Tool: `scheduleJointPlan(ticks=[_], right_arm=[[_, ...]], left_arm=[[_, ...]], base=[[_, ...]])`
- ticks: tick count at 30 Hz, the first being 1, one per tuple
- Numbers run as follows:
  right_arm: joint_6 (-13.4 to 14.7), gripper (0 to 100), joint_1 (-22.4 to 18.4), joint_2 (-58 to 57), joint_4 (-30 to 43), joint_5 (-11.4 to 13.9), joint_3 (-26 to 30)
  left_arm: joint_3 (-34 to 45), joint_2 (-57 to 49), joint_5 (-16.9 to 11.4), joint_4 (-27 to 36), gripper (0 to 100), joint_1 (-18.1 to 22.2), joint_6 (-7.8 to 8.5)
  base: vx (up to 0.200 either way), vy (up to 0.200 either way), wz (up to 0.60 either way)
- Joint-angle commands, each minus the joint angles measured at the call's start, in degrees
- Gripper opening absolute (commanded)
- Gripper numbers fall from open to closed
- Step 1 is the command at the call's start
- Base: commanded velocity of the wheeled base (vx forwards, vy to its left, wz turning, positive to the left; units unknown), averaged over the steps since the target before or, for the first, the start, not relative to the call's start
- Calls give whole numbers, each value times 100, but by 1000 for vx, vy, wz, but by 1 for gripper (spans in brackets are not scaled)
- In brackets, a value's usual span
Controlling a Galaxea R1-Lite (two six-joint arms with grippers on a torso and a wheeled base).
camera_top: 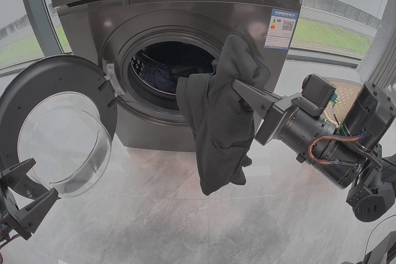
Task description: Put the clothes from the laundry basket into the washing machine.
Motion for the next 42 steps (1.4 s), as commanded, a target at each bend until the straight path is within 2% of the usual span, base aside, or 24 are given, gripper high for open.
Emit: scheduleJointPlan(ticks=[1,9,12,13,18,21,22,26,34,35,37,42], right_arm=[[-3,0,2,-9,1,1,8],[-3,0,28,26,1,1,-1],[-3,0,28,35,10,1,-18],[-3,0,37,79,1,1,-45],[5,0,46,123,-8,1,-62],[5,0,37,123,-8,1,-54],[32,0,-51,123,-8,10,-71],[278,0,-86,184,-131,1,-106],[383,0,-112,281,-289,10,-36],[418,0,-156,360,-298,10,43],[436,0,-130,413,-315,10,25],[418,0,-77,668,-561,1,-10]], left_arm=[[31,82,-10,-69,100,-7,0],[23,143,-10,-122,100,-7,0],[-65,257,-98,-122,100,-51,-26],[-144,460,-195,-130,100,-112,0],[-302,1136,-212,-341,100,-174,27],[-285,1198,-221,-376,100,-218,44],[-223,1541,-212,-420,100,-683,123],[-74,1989,-203,-614,100,-1184,141],[-4,2903,-230,-1229,100,-1343,132],[40,3395,-239,-1695,100,-1369,150],[49,3720,-221,-2073,100,-1492,211],[-39,3984,-230,-2398,100,-1676,203]], base=[[0,0,0],[0,0,0],[0,0,0],[0,0,0],[0,0,0],[0,0,0],[0,0,0],[0,0,0],[0,0,0],[0,0,0],[0,0,0],[0,0,0]])
